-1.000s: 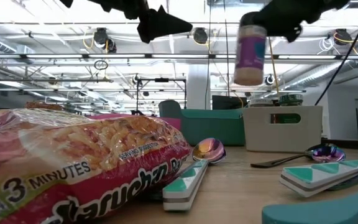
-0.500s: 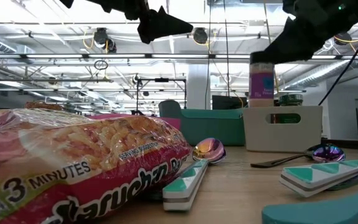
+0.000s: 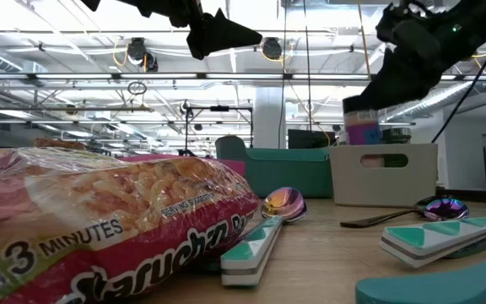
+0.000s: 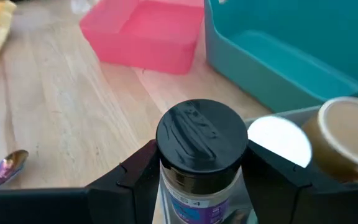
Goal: Pick & Place Food Item
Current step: Put the black spice bottle into the gray bin
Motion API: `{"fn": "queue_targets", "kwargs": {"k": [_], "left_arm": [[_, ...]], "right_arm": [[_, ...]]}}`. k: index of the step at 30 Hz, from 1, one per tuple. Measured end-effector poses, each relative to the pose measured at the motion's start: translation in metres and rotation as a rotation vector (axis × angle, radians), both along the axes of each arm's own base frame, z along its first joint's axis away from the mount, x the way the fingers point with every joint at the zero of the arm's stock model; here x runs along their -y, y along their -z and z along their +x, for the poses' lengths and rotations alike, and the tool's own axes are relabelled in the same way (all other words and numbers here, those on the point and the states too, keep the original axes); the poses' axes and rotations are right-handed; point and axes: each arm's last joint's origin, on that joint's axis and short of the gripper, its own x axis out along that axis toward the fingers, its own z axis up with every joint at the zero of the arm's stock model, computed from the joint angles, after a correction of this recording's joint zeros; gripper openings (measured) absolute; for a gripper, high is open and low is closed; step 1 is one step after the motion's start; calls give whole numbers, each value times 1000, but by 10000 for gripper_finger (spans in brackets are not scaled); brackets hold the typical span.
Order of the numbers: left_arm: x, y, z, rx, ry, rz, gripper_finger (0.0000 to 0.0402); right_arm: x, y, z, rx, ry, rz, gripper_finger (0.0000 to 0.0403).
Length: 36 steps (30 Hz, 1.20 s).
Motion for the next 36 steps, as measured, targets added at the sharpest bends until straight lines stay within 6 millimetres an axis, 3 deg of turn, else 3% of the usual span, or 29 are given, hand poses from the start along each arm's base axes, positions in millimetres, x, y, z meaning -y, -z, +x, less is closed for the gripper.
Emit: {"fn": "queue_targets", "kwargs": {"k": [12, 25, 36], "left_arm": [[0, 0, 0, 6, 0, -1, 365], [0, 0, 0, 4, 0, -1, 365], [0, 0, 0, 4, 0, -1, 365]], "right_arm": [[-2, 25, 17, -89, 44, 7, 184], [-2, 27, 18, -110, 0, 45, 230], [-2, 23, 17, -110, -30, 30, 226]]}}
